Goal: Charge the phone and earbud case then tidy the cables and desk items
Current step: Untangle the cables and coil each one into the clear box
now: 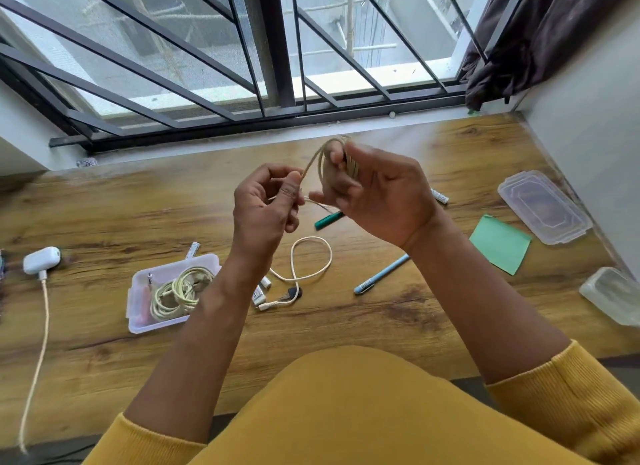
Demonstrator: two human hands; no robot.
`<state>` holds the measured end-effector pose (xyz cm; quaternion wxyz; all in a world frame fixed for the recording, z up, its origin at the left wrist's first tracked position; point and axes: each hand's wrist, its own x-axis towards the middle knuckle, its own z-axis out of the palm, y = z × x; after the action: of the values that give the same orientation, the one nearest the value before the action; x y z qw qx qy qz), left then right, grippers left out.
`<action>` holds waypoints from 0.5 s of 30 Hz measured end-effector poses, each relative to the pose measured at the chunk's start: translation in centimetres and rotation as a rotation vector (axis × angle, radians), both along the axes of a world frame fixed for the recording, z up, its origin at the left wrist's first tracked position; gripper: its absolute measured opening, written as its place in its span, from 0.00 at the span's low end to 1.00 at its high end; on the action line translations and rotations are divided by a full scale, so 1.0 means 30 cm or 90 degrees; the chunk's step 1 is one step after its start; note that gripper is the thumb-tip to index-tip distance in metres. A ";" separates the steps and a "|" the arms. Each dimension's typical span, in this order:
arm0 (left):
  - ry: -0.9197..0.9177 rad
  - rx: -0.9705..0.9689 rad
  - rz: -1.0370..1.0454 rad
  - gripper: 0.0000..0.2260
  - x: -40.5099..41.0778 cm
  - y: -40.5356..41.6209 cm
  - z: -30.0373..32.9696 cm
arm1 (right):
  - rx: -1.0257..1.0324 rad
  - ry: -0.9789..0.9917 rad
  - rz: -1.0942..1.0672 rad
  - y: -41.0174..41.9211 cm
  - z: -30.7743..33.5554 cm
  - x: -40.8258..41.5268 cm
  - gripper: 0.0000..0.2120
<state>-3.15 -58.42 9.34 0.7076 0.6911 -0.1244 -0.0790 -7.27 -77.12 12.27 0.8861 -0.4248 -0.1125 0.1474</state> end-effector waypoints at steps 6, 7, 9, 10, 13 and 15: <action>-0.060 0.181 0.031 0.07 -0.066 -0.031 -0.027 | 0.015 0.058 -0.145 0.024 -0.027 -0.005 0.13; -0.065 0.189 0.029 0.07 -0.079 -0.042 -0.022 | 0.026 0.069 -0.162 0.029 -0.031 -0.005 0.13; -0.100 0.210 0.029 0.07 -0.100 -0.059 -0.009 | 0.061 0.090 -0.187 0.042 -0.039 -0.002 0.13; -0.132 0.231 0.027 0.06 -0.106 -0.064 -0.003 | 0.076 0.098 -0.195 0.047 -0.043 -0.001 0.14; -0.195 0.254 -0.009 0.05 -0.107 -0.057 0.016 | 0.079 0.116 -0.221 0.051 -0.051 0.002 0.14; -0.188 0.224 -0.056 0.10 -0.099 -0.043 0.024 | 0.071 0.126 -0.243 0.046 -0.055 0.004 0.15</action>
<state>-6.11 -59.72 10.08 0.5464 0.8016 -0.2410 -0.0282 -7.16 -75.73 10.62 0.9269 -0.3719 0.0491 0.0117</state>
